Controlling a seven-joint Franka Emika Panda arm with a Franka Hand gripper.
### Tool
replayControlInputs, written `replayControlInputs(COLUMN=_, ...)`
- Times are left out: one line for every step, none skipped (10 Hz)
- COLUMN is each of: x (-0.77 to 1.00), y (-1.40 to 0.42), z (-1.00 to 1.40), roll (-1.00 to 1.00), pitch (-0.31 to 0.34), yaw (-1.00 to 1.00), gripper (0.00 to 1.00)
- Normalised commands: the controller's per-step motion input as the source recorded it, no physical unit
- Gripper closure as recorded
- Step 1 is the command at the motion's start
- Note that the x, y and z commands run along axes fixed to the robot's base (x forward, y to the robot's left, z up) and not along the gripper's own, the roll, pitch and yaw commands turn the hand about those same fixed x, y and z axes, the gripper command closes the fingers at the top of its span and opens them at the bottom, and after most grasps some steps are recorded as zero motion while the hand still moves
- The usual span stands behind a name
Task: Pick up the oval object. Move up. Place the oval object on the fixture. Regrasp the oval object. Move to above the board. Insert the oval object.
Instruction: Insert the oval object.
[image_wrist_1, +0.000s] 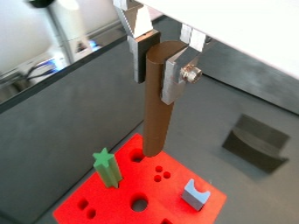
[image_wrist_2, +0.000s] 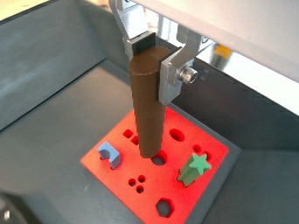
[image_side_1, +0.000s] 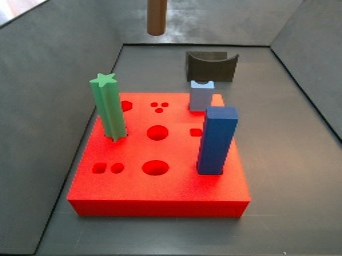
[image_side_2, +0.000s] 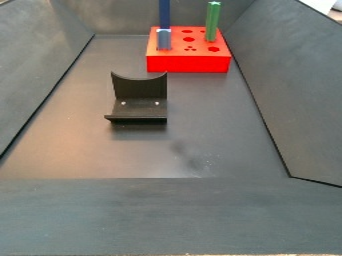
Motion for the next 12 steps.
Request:
replayControlInputs(x=0.0, y=0.0, z=0.0, roll=0.0, pitch=-0.02, yaw=-1.0, gripper=1.0)
replayControlInputs(x=0.0, y=0.0, z=0.0, roll=0.0, pitch=-0.026, yaw=-1.0, gripper=1.0)
replayControlInputs(x=0.0, y=0.0, z=0.0, roll=0.0, pitch=-0.051, yaw=-1.0, gripper=1.0)
replayControlInputs(x=0.01, y=0.0, z=-0.01, roll=0.0, pitch=-0.09, yaw=-1.0, gripper=1.0)
replayControlInputs(x=0.05, y=0.0, z=-0.03, roll=0.0, pitch=-0.146, yaw=-0.98, gripper=1.0)
replayControlInputs(x=0.29, y=0.0, z=-0.1, roll=0.02, pitch=-0.174, yaw=-0.79, gripper=1.0)
replayControlInputs(x=0.23, y=-0.11, z=-0.24, roll=0.12, pitch=-0.23, yaw=-0.77, gripper=1.0)
replayControlInputs(x=0.25, y=-0.26, z=-0.23, roll=0.15, pitch=-0.256, yaw=-0.68, gripper=1.0)
replayControlInputs(x=0.23, y=-0.33, z=-0.2, roll=0.15, pitch=-0.22, yaw=-0.69, gripper=1.0)
replayControlInputs(x=0.18, y=-0.31, z=-0.08, roll=0.11, pitch=-0.146, yaw=-0.76, gripper=1.0)
replayControlInputs(x=0.03, y=-0.37, z=-0.03, roll=0.0, pitch=0.0, yaw=-0.85, gripper=1.0)
replayControlInputs(x=0.0, y=-0.38, z=-0.16, roll=0.0, pitch=0.0, yaw=-0.85, gripper=1.0)
